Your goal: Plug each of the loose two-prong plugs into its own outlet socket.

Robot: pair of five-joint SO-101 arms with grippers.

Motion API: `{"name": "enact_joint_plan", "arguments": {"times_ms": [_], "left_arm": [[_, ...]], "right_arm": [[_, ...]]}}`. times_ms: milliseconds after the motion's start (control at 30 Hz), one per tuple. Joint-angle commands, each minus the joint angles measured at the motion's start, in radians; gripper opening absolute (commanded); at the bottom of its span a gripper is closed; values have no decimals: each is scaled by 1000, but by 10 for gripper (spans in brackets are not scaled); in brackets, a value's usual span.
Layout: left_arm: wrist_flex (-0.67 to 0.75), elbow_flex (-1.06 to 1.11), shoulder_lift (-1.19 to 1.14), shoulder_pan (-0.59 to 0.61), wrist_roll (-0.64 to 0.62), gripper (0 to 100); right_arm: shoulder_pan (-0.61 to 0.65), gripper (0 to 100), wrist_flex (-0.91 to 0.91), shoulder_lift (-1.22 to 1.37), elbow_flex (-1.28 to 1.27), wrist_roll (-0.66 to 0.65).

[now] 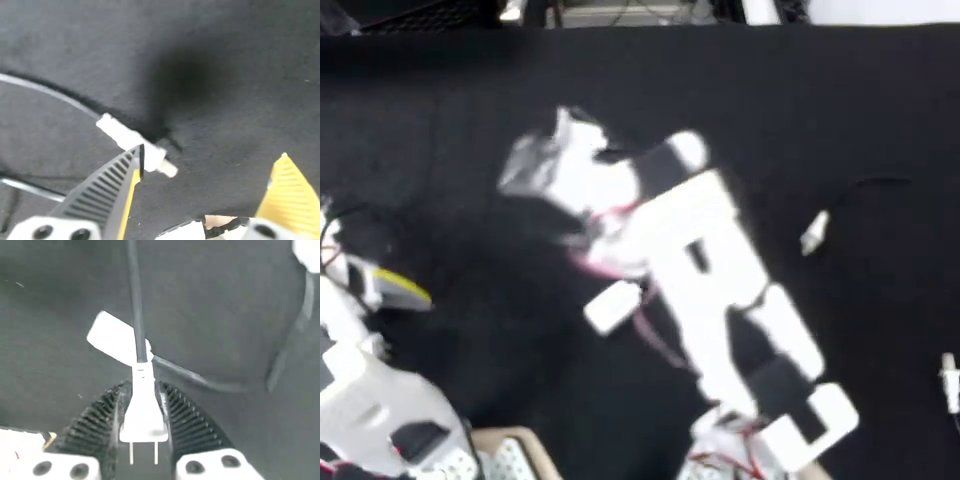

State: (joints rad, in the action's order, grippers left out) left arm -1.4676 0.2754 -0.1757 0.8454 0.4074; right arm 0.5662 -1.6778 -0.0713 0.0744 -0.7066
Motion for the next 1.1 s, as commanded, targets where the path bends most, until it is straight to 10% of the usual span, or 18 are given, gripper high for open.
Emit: {"name": "enact_joint_plan", "arguments": {"times_ms": [0,500,733,1067], "left_arm": [[9,-41,5,90,6,394],[178,-38,-32,317,8,394],[172,-61,-133,263,6,395],[147,-56,-48,240,2,395]], "right_arm": [[181,12,112,-45,-114,58],[408,15,629,185,-533,126],[411,25,503,334,-372,126],[408,374,164,249,-87,132]]}}
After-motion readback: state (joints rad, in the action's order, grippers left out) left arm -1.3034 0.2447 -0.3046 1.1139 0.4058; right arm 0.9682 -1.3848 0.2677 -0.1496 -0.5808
